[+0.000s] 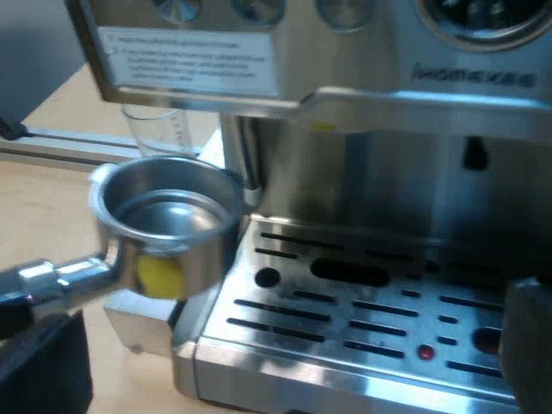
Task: Put the handle in the coffee machine
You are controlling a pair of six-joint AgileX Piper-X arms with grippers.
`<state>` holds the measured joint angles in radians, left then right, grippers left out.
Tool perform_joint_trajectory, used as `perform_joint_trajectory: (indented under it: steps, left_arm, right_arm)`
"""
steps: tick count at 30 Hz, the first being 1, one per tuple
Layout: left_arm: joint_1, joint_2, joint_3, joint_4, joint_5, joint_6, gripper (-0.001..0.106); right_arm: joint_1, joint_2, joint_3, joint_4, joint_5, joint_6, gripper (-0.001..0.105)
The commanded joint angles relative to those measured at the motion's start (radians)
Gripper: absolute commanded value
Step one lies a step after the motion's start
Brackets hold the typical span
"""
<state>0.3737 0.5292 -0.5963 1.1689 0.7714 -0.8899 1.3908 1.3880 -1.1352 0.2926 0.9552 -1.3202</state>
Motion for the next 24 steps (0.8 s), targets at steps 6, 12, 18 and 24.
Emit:
perform_joint_trajectory:
  steps: [6,12,18,24]
  left_arm:
    - [0.002,0.169,-0.015,-0.033,0.115,0.194,0.000]
    - [0.002,0.308,-0.015,-0.127,0.156,0.219,0.000]
    - [0.002,0.380,-0.019,-0.200,0.161,0.249,0.000]
    - [0.002,0.443,-0.070,-0.200,0.210,0.324,0.000]
  right_arm:
    - [0.001,0.029,-0.002,-0.066,0.016,-0.007,0.098]
    - [-0.001,0.060,-0.002,-0.138,0.091,-0.029,0.098]
    - [-0.001,0.095,-0.002,-0.217,0.090,-0.099,0.098]
    - [-0.001,0.109,-0.002,-0.268,0.148,-0.099,0.098]
